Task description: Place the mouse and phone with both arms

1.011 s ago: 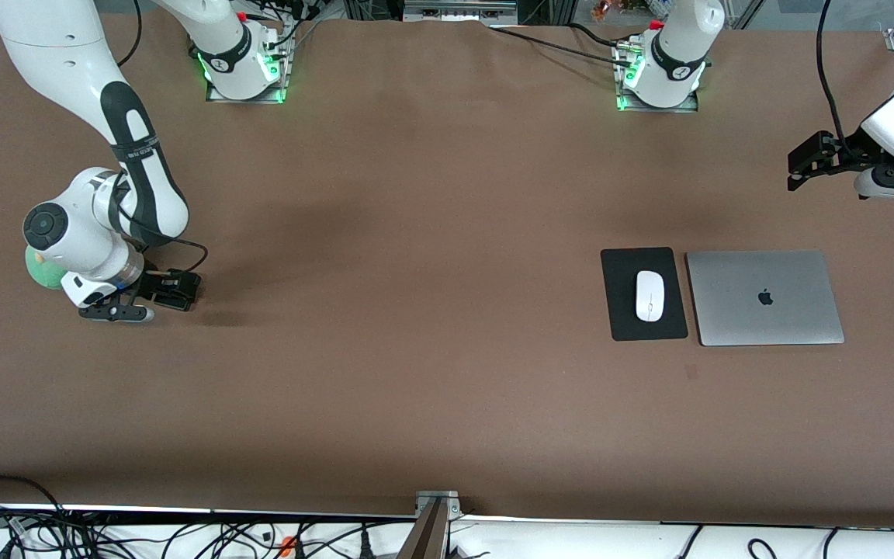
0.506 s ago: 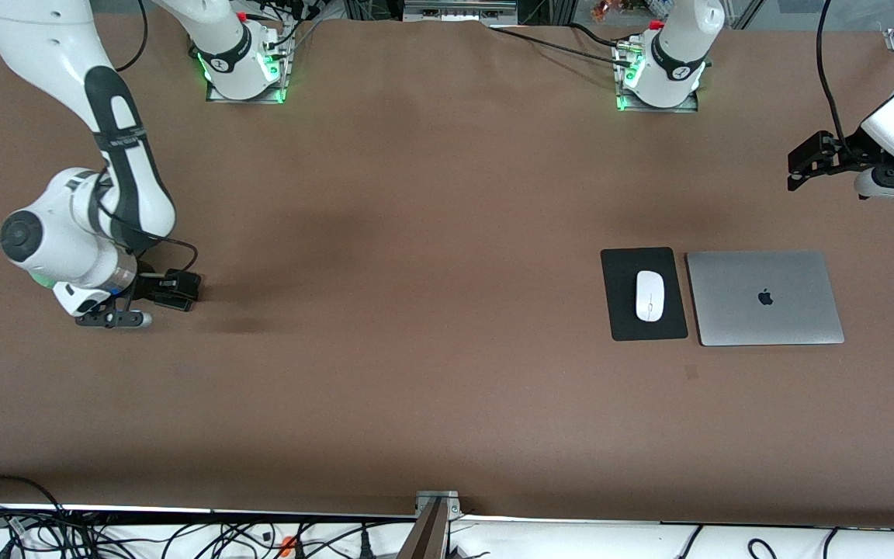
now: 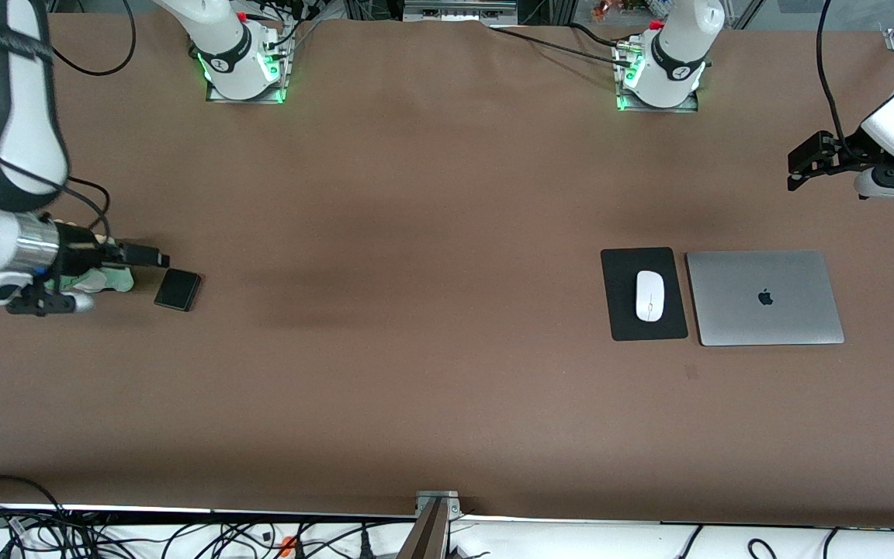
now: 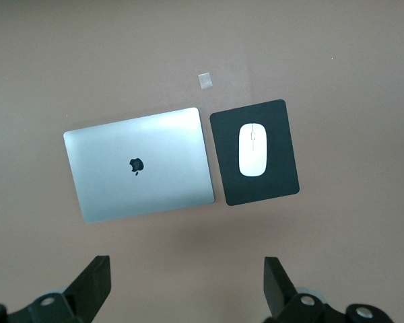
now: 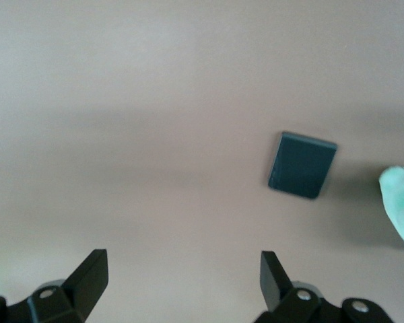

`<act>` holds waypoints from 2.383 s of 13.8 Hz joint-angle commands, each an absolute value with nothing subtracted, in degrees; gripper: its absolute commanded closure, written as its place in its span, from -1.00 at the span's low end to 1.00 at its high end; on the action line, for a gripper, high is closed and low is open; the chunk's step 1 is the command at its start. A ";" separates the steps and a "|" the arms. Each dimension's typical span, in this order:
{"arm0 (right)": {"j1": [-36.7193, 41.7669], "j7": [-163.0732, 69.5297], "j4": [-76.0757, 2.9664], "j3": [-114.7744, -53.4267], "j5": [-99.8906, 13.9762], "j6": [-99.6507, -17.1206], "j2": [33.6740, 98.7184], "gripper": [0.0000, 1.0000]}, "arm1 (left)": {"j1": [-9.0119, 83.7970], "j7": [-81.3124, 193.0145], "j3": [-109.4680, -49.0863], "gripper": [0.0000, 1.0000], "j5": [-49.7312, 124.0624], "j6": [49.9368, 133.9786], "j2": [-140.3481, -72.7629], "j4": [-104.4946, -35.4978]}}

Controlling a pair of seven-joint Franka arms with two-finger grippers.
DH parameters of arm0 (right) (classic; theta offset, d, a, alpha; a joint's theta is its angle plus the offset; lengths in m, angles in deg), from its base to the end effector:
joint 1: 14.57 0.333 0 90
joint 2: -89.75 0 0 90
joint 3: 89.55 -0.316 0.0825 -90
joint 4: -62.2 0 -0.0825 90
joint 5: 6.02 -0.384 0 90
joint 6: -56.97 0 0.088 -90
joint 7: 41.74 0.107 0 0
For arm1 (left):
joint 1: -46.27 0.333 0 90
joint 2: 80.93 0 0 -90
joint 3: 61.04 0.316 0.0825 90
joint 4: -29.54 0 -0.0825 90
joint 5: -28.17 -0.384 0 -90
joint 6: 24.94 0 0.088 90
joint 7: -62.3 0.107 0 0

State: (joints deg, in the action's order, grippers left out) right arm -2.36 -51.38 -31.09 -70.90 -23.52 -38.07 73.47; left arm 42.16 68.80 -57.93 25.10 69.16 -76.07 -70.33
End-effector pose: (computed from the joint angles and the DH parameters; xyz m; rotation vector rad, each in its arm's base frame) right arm 0.6164 -0.0217 0.4466 -2.8872 0.0089 0.2966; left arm 0.5315 -0.0028 0.5952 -3.0864 0.2093 0.0283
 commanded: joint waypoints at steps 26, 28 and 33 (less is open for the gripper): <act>-9.30 -46.49 -26.92 -81.02 -4.00 -23.89 92.56 -1.00 | 41.78 69.68 -57.00 -1.00 26.33 68.05 -77.42 -68.02; -9.30 -46.49 -26.92 -81.02 -4.09 -23.89 92.56 -1.00 | 41.78 69.68 -57.00 -1.00 26.33 68.05 -77.42 -68.02; -9.21 -46.49 -27.01 -81.02 -4.97 -23.80 92.56 -1.00 | 41.78 69.68 -57.00 -1.00 26.42 68.05 -77.42 -68.02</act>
